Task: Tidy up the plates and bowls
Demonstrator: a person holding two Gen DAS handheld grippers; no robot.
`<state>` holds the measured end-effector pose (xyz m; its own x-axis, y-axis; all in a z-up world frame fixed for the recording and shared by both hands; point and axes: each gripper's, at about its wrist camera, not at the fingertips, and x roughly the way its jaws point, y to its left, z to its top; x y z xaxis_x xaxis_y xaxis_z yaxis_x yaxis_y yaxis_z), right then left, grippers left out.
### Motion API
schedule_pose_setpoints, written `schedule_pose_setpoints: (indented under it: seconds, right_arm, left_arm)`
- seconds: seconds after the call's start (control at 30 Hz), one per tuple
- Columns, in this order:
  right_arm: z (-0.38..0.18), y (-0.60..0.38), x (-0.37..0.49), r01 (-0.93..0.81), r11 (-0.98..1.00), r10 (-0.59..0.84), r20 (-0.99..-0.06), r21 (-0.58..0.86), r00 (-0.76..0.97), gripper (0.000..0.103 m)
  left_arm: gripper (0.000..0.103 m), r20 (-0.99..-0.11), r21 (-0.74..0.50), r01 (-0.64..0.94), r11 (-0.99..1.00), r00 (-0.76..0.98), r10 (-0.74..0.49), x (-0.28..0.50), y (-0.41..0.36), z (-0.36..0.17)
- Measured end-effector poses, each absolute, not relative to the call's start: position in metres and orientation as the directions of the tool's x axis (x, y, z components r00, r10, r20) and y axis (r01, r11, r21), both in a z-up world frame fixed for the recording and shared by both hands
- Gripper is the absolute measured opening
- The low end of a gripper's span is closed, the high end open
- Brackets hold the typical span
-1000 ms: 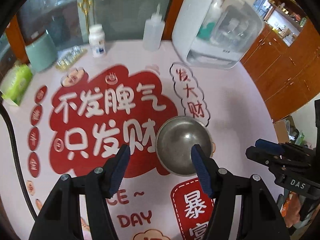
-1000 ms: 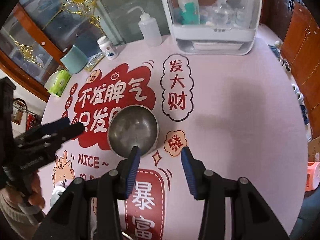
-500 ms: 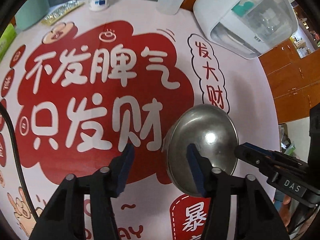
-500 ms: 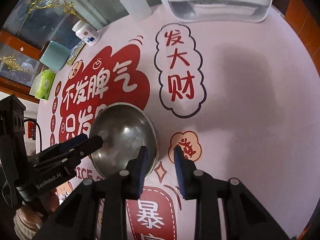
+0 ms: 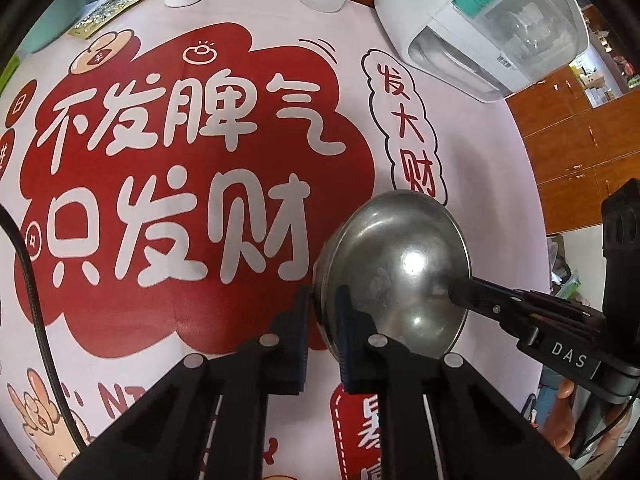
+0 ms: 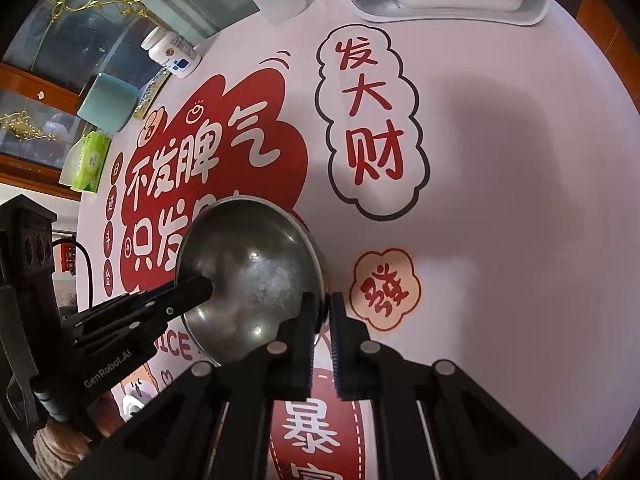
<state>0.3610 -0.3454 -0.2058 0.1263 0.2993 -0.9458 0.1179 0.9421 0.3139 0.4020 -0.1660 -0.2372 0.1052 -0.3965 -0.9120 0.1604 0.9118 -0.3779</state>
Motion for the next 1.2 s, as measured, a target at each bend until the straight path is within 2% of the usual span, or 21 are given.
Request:
schedule_pose_setpoints:
  seconds: [0.43,0.8,1.2]
  right_arm:
    - [-0.154,-0.341,0.325,0.085,0.934,0.329,-0.929,0.346,0.169,0.007]
    - [-0.093,-0.325,0.254,-0.006,0.927,0.365,-0.903,0.374,0.228,0.007]
    - [-0.078,-0.319,0.175,-0.066,0.920,0.390,-0.892,0.386,0.230,0.007]
  left_arm:
    - [0.010,-0.903,-0.368,0.198,0.908,0.155,-0.400,0.357,-0.152,-0.176]
    - [0.010,-0.902,-0.325,0.213,0.921,0.222,-0.370,0.277,-0.138,-0.114]
    - [0.010,-0.890,-0.312,0.226,0.923,0.270,-0.368,0.189,-0.126,-0.085]
